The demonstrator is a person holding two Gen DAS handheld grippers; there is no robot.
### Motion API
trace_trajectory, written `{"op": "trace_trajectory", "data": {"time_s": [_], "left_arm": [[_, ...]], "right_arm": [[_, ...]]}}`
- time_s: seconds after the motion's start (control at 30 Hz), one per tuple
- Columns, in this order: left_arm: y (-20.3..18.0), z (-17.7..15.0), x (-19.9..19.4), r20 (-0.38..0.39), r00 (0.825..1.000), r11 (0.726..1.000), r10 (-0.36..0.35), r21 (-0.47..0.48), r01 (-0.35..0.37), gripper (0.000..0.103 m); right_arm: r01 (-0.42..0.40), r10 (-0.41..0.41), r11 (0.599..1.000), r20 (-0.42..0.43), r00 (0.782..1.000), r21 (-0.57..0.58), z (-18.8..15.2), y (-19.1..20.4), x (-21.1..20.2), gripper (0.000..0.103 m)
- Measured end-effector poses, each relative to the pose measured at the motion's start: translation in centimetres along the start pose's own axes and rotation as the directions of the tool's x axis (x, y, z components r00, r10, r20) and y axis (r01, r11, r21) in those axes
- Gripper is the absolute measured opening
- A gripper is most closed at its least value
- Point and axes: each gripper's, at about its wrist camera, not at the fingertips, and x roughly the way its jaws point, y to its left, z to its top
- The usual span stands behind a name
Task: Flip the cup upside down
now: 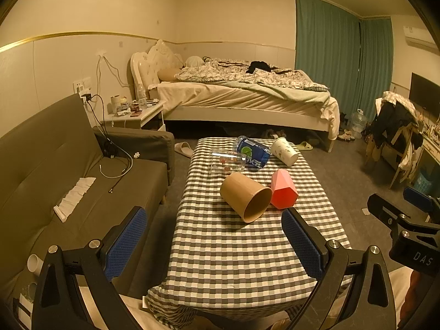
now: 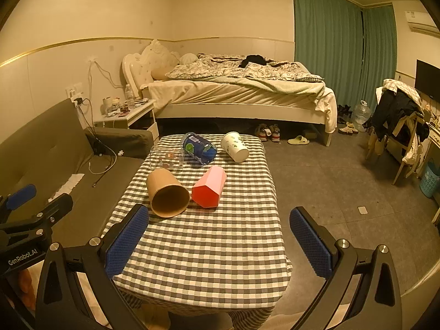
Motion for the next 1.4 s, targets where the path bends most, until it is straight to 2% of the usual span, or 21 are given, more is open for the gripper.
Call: {"op": "trace_trajectory", "data": {"time_s": [1.07,1.3,1.4], "left_arm": [[0.0,0.0,0.2,-0.011,1.0,1.0,0.002,-0.011,-0.002,0.101],[0.3,1.1,2.3,-0.037,0.999,0.999,0.024,-0.031,-0.025,0.101],[0.7,1.8,4.1,-0.048,0.999,0.998,0.026,-0.051,-0.028,0.101]], "right_arm": [[-0.017,0.017,1.0,-0.001,1.0,-0.008,-0.1,0.3,0.7,0.103],[-0.041,0.041,0.998,-0.004,0.999,-0.047,1.1,0.4,1.9,0.103],[-0.085,0.083,0.993,-0.025,0.996,-0.087,2.2,0.3,3.4,0.103]]}}
